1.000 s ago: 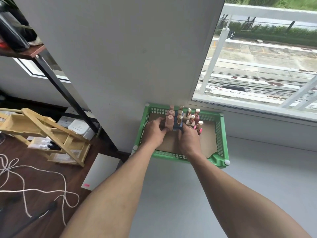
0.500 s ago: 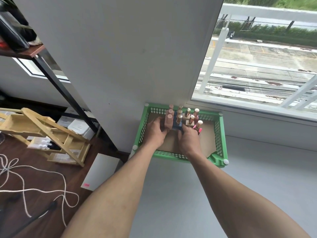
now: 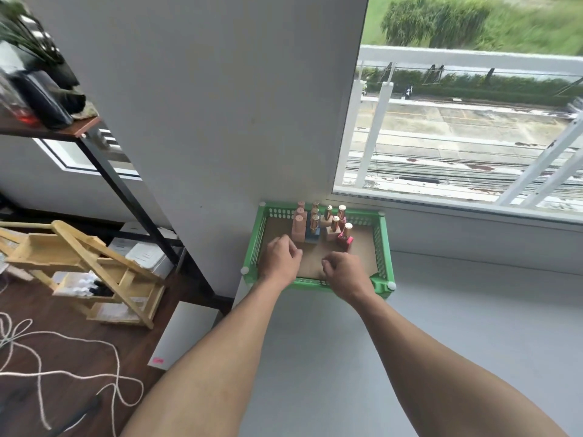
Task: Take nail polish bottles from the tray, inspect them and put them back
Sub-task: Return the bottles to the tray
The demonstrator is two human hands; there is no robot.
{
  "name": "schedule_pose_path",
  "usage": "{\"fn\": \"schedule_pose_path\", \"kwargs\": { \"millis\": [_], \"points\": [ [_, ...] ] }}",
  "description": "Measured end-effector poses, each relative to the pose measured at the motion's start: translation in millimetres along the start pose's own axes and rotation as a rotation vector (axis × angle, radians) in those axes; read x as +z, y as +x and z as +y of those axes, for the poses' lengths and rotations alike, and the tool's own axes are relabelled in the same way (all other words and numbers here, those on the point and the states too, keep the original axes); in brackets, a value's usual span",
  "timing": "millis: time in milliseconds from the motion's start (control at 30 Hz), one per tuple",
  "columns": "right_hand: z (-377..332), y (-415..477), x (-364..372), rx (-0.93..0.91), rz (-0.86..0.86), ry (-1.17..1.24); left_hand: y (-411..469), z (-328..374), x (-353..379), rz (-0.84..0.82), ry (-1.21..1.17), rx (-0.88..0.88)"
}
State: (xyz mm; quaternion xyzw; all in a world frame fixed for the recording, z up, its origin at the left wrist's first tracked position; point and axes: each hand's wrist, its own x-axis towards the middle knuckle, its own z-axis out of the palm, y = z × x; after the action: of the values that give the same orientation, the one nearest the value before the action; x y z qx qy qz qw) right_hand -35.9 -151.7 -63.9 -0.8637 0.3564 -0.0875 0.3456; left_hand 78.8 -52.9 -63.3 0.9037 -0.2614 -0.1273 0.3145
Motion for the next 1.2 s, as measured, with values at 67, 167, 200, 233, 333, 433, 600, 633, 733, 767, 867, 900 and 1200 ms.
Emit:
{"fn": "schedule_pose_path", "kwargs": {
  "millis": [67, 167, 200, 233, 333, 433, 600, 633, 733, 767, 867, 900, 1200],
  "points": [
    [1.4, -9.7, -8.8, -0.012, 0.018, 0.008, -10.7, 8.7, -1.4, -0.027, 0.015, 0.042],
    [4.3, -21.3, -23.2, -0.028, 0.06, 0.004, -25.6, 22.5, -0.5, -0.061, 0.047, 0.1],
    [5.3, -25.8, -28.7, -0.032, 0.07, 0.009, -30.9, 27.2, 0.4, -0.068, 0.058, 0.121],
    [7.5, -31.1, -34.7, -0.031, 0.08, 0.017, -36.2, 32.5, 1.9, -0.074, 0.068, 0.143],
    [19.7, -50.4, -51.8, -0.002, 0.098, 0.017, -54.0, 49.3, 7.7, -0.093, 0.075, 0.19],
    [40.3, -78.1, -69.7, 0.042, 0.118, 0.027, -78.5, 66.5, 19.7, -0.145, 0.059, 0.24],
    [81.3, -127.6, -96.1, 0.118, 0.117, 0.023, -127.8, 84.4, 52.3, -0.254, 0.072, 0.278],
    [90.1, -136.5, -100.3, 0.13, 0.12, 0.025, -136.5, 85.4, 58.9, -0.27, 0.08, 0.277],
    [122.1, -167.9, -113.7, 0.191, 0.13, 0.04, -165.7, 87.6, 82.7, -0.329, 0.071, 0.273],
    [133.3, -178.4, -117.3, 0.218, 0.126, 0.046, -176.1, 87.1, 90.8, -0.36, 0.067, 0.271],
    [164.0, -205.9, -124.2, 0.282, 0.11, 0.06, -203.8, 81.3, 112.0, -0.448, 0.075, 0.267],
    [173.1, -215.3, -125.3, 0.3, 0.105, 0.062, -212.6, 78.3, 118.3, -0.471, 0.078, 0.263],
    [234.6, -284.4, -116.6, 0.508, -0.137, -0.025, -278.5, 45.2, 151.8, -0.691, 0.135, 0.172]
  ]
}}
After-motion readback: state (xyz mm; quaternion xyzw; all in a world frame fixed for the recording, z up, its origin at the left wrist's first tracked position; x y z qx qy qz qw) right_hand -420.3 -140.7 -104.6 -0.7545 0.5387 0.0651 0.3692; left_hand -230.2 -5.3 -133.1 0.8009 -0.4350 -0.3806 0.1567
